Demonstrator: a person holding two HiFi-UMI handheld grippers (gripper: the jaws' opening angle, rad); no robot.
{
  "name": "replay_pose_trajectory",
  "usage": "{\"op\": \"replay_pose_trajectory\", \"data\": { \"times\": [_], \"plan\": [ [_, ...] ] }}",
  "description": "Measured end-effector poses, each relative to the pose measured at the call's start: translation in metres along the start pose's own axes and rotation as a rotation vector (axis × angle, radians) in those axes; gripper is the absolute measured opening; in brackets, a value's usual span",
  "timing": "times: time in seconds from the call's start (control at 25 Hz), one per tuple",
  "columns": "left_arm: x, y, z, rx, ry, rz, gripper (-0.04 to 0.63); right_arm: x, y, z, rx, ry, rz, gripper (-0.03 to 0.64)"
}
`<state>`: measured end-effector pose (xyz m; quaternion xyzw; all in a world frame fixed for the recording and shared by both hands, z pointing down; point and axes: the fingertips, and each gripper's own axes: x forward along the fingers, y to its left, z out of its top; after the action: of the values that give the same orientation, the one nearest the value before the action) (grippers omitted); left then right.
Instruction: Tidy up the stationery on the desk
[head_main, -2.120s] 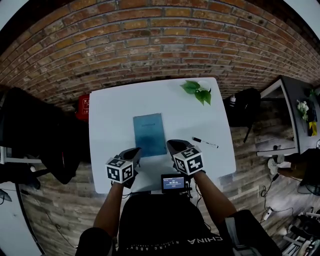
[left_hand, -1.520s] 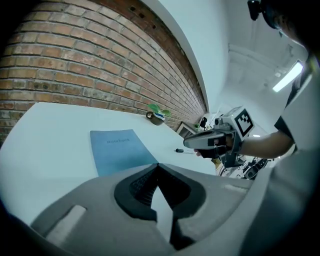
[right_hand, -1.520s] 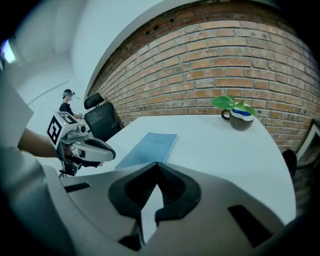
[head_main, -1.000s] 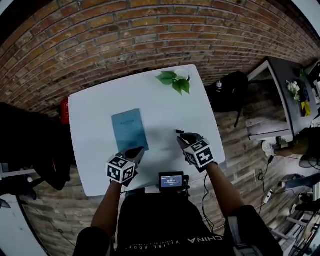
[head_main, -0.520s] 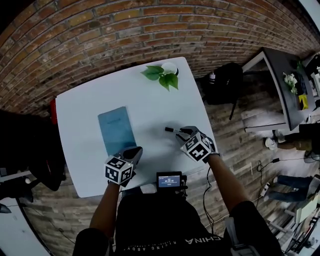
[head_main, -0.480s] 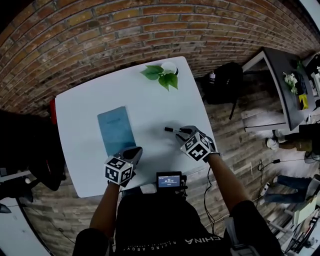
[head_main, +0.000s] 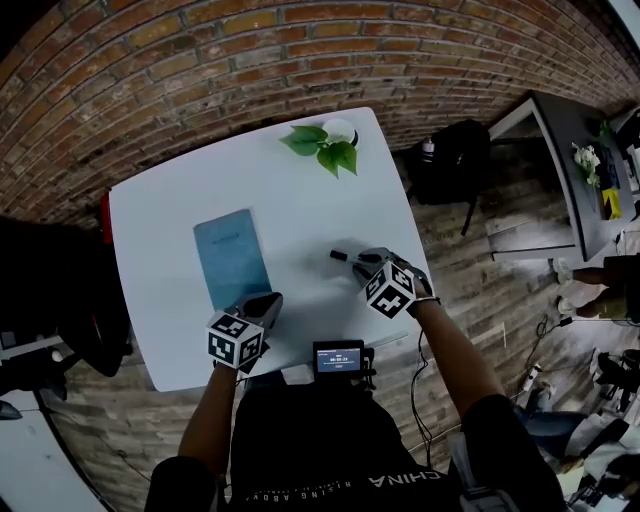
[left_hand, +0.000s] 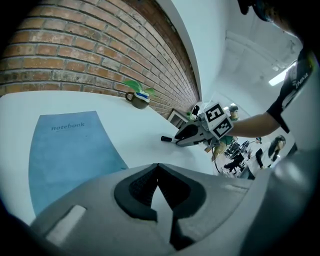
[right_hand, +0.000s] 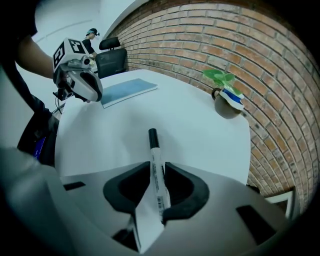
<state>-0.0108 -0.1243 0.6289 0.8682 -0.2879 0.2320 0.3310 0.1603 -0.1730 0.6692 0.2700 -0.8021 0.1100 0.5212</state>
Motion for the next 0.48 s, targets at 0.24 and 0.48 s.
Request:
{"op": "replay_pose_trajectory", "data": {
  "times": [0.24, 0.48],
  "plan": [
    [-0.0017, 0.0015, 0.0003, 0.0, -0.001, 0.002, 0.011, 0.0007, 0.0015, -0.0017, 0.027, 0.001, -0.005, 0.081],
    [-0.0053, 0.0027, 0.002, 0.003, -0.009, 0.007, 0.011, -0.0008, 0.0044, -0.0022, 0.084, 0.008, -0.006, 0.074]
  ]
}}
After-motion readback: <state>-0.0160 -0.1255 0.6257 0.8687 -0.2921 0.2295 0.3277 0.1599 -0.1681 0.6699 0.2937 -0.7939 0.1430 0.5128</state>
